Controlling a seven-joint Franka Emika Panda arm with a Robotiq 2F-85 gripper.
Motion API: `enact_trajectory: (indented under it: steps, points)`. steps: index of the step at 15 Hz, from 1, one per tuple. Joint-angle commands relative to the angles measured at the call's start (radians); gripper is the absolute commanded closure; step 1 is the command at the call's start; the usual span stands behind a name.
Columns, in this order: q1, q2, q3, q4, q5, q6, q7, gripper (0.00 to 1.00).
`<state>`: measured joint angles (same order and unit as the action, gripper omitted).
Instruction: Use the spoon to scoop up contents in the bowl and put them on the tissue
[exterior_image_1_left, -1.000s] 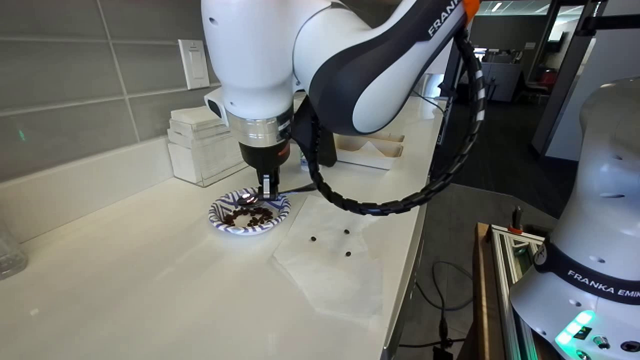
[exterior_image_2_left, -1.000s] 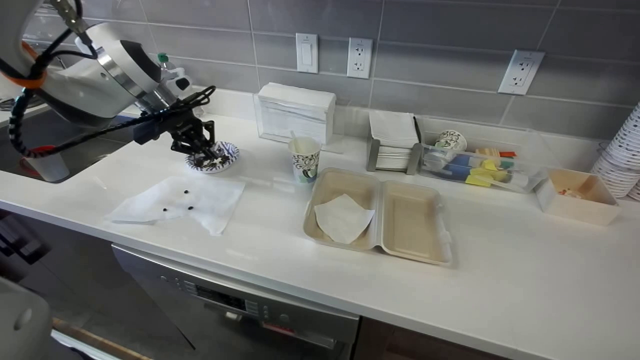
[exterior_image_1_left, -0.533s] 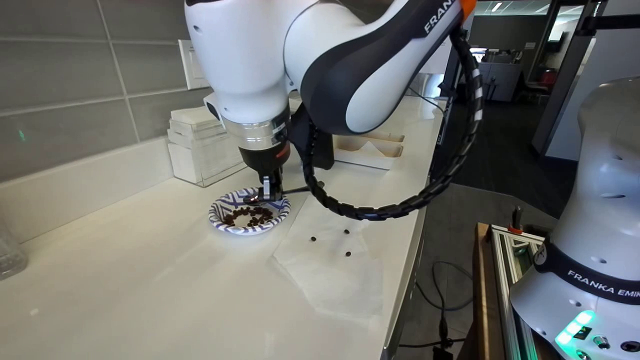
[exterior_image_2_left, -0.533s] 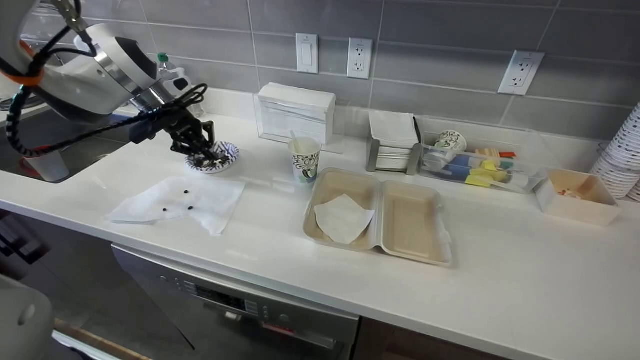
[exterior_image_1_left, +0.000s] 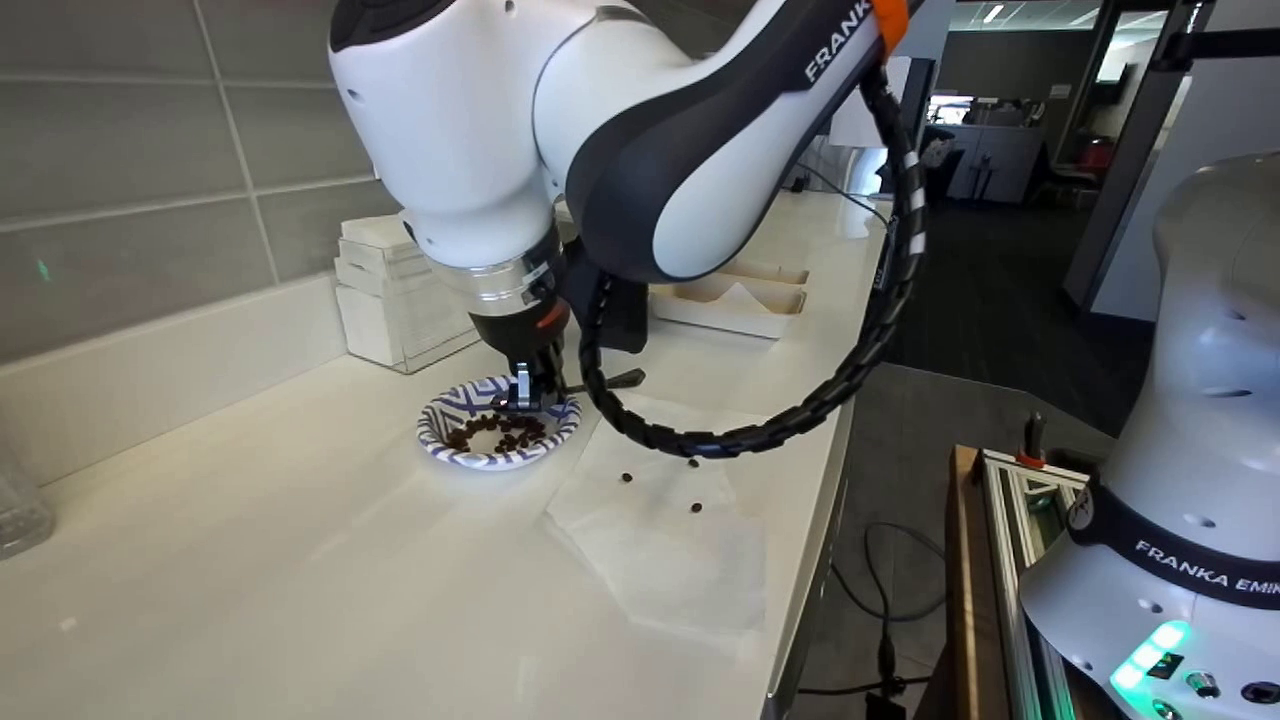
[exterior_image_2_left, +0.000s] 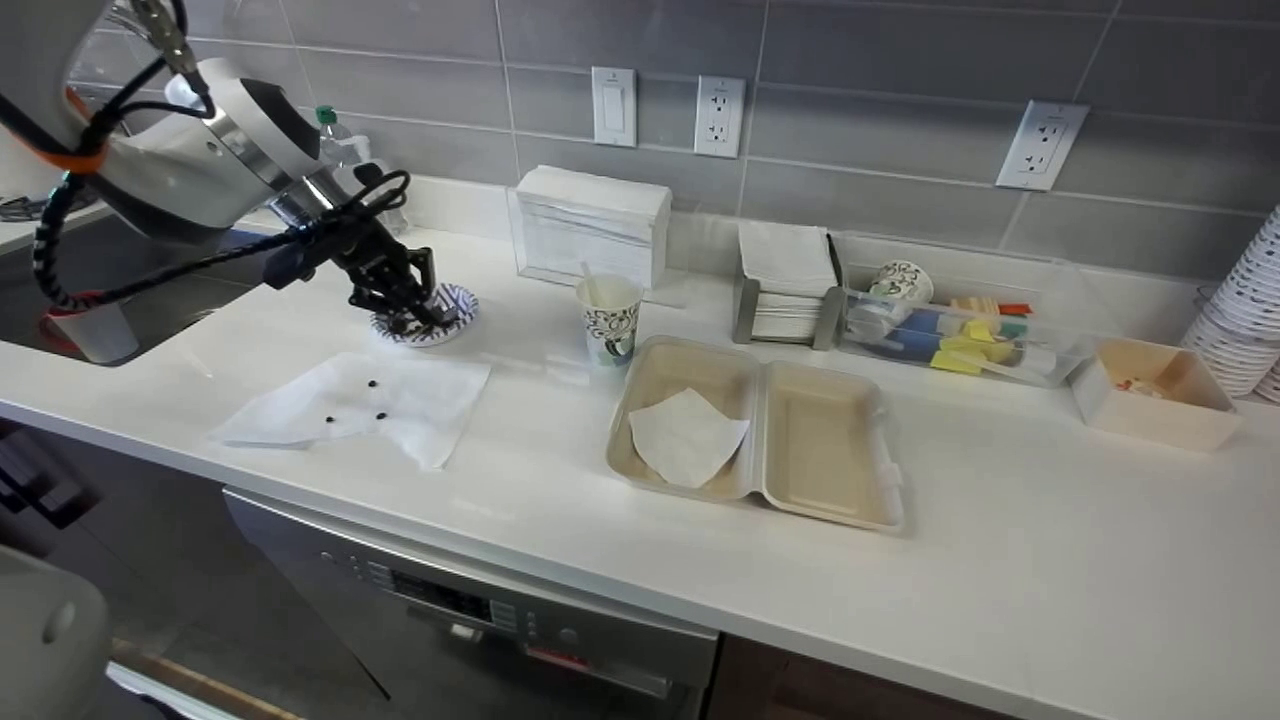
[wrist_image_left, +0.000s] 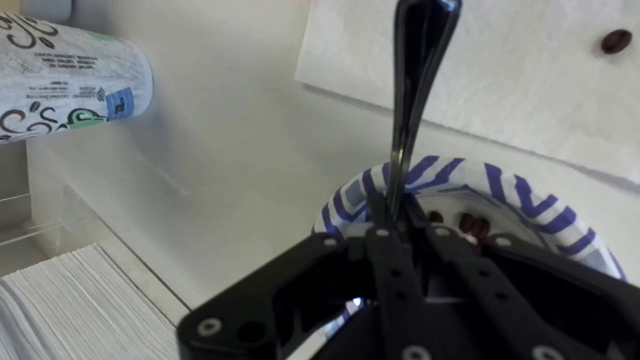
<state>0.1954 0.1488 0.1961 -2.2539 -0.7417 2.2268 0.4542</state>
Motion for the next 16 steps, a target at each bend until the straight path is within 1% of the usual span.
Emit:
enact_trajectory:
  steps: [1,9,16]
  points:
    - [0.026,0.046,-0.024,0.044,-0.035,-0.043,0.040,0.98]
    - [0.053,0.098,-0.031,0.102,-0.068,-0.120,0.035,0.98]
    - [0.081,0.137,-0.026,0.139,-0.075,-0.149,0.017,0.98]
